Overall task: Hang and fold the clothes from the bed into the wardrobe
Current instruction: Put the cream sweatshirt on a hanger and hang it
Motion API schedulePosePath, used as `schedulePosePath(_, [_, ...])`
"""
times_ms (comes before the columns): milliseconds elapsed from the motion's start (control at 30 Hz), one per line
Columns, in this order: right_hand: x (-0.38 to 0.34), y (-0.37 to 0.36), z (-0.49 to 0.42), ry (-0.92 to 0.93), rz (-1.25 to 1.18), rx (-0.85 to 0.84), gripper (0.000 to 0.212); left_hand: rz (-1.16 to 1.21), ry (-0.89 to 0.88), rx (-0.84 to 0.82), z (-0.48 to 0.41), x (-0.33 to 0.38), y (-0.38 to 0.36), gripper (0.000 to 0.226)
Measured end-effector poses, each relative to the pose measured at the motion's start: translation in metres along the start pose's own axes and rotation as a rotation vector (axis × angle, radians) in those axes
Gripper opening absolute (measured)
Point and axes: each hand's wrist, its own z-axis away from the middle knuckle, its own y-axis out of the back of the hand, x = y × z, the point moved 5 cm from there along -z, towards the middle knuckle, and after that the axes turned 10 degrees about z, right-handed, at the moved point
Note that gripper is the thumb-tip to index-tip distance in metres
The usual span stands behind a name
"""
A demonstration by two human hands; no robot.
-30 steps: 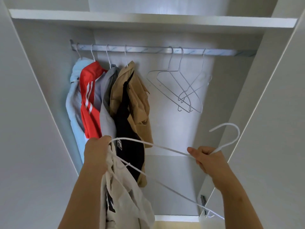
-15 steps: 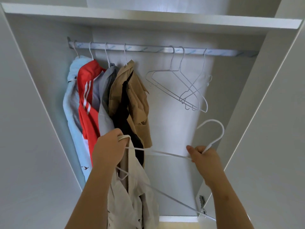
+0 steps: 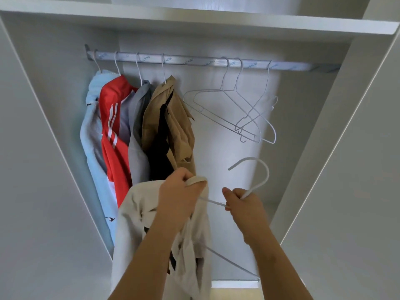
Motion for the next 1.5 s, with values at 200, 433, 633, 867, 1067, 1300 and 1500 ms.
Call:
schedulePosePath(200, [-0.002, -0.006, 0.004, -0.101, -0.339, -0.007, 0.043, 0.034, -0.263, -0.168, 0.013, 0.029, -0.017, 0.020])
schedulePosePath(433, [-0.005, 0.009, 0.004, -0.078, -0.323, 0.040, 0.046, -0.429, -0.537, -0.267, 0.027, 0.025, -0.022, 0.047])
schedulePosePath(633, [-0.013, 0.016, 0.006, -0.025, -0.304, 0.037, 0.050, -0.831, -0.543, -0.268, 0.016, 0.019, -0.014, 0.081])
schedulePosePath(867, [-0.038, 0.023, 0.013, 0.236, -0.184, 0.203, 0.040, -0.518, -0.452, -0.046, 0.022, 0.027, 0.002, 0.042])
schedulePosePath(1067, [-0.032, 0.032, 0.032, 0.467, -0.181, 0.536, 0.028, -0.228, -0.229, 0.073, 0.012, 0.023, 0.029, 0.020])
schedulePosePath(1300, [-0.003, 0.008, 0.013, 0.249, -0.255, 0.121, 0.027, -0.043, -0.133, 0.241, 0.004, 0.029, 0.044, 0.020])
schedulePosePath(1500, [0.013, -0.029, 0.010, -0.029, -0.227, -0.506, 0.026, 0.059, -0.130, 0.318, 0.001, 0.032, 0.051, 0.015])
